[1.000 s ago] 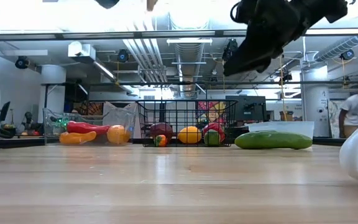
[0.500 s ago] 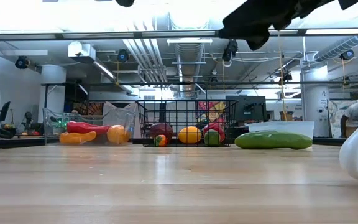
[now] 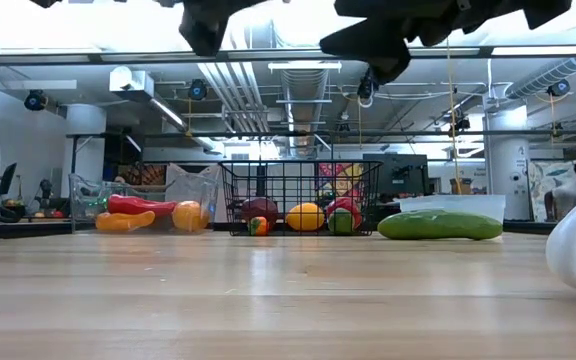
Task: Sort produce into baskets
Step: Put the baby bella mushroom into the white bin
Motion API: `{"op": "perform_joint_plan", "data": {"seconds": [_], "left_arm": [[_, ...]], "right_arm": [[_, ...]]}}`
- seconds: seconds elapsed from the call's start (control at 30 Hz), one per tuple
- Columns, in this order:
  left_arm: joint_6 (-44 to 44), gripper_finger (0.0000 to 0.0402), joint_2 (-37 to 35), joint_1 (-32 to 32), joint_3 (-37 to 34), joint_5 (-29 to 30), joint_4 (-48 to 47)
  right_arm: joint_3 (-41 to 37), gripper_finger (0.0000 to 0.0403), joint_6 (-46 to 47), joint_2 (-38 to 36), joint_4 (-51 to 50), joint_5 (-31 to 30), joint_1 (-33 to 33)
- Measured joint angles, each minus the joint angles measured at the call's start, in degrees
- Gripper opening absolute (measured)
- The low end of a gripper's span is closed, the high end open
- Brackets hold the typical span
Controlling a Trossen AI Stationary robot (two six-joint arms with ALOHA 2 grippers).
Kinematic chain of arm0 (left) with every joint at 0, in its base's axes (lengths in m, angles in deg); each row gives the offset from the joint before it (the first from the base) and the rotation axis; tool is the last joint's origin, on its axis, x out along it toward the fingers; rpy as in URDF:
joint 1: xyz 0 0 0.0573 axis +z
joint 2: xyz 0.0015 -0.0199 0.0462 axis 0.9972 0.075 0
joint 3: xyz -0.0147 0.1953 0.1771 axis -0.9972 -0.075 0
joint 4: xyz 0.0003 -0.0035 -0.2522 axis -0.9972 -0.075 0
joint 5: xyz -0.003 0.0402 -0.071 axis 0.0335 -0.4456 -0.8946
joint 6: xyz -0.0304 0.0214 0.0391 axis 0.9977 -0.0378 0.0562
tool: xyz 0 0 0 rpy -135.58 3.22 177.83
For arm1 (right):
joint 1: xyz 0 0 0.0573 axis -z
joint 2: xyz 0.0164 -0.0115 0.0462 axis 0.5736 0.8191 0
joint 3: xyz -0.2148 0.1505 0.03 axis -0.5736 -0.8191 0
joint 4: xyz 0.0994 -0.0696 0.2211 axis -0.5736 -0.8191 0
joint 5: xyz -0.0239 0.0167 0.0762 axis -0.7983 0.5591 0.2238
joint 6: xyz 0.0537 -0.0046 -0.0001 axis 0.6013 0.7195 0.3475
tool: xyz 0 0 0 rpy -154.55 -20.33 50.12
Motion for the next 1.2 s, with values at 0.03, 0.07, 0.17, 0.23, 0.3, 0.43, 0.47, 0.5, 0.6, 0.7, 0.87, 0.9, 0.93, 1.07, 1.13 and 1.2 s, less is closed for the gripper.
{"op": "perform_joint_plan", "data": {"seconds": [0.03,0.07,0.17,0.23,0.3,0.43,0.47,0.5,0.6,0.7,0.87,0.9,0.93,1.07,1.13,1.2], "left_arm": [[0.0,0.0098,0.0,0.2,-0.4,0.0,0.0],[0.0,0.0098,0.0,0.4,-0.9,0.0,0.0],[0.0,0.0098,0.2,0.8,-1.5,0.0,0.0],[0.0,0.0098,0.3,0.9,-1.7,0.0,0.0],[0.1,0.0098,0.3,1.0,-1.6,0.0,0.2],[0.1,0.0098,0.3,1.0,-1.6,0.0,0.3],[0.1,0.0098,0.3,1.0,-1.6,0.0,0.3],[0.1,0.0098,0.3,0.9,-1.6,0.0,0.4],[0.2,0.0098,0.3,0.9,-1.6,0.0,0.5],[0.6,0.0098,0.3,0.9,-1.6,0.0,0.5],[0.9,0.0098,0.3,0.9,-1.6,0.0,0.2],[0.9,0.0098,0.3,0.9,-1.6,0.0,0.2],[0.9,0.0098,0.3,0.9,-1.6,0.0,0.2],[1.1,0.0098,0.3,0.9,-1.6,0.0,0.2],[1.9,0.01,0.3,0.9,-1.6,0.0,0.2],[2.2,0.0104,0.3,0.9,-1.6,0.1,0.1]], "right_arm": [[0.5,0.0229,0.0,0.8,0.2,0.3,0.0],[1.1,0.0231,0.0,1.6,0.4,0.3,0.0],[2.9,0.0236,0.0,3.4,0.2,0.3,0.1],[4.3,0.0237,-0.2,4.5,0.4,0.3,0.3],[5.7,0.0237,-0.4,5.7,0.3,0.3,0.5],[8.3,0.0232,-1.8,8.1,-0.5,0.5,0.5],[8.8,0.023,-2.1,8.5,-0.5,0.9,0.5],[9.2,0.0228,-2.4,8.8,-0.6,1.5,0.5],[10.4,0.0222,-2.8,9.5,-0.5,2.5,0.7],[10.9,0.0216,-3.4,9.9,-0.8,3.0,0.9],[11.2,0.0198,-3.6,9.7,-2.0,3.1,1.1],[11.3,0.0192,-3.9,9.7,-2.0,3.0,1.2],[11.3,0.0186,-4.0,9.7,-2.1,3.0,1.2],[11.4,0.0153,-4.1,9.7,-2.1,2.9,1.4],[11.4,0.0131,-4.2,9.7,-2.3,2.8,1.7],[11.4,0.0107,-4.5,9.7,-2.6,2.9,1.8]]}}
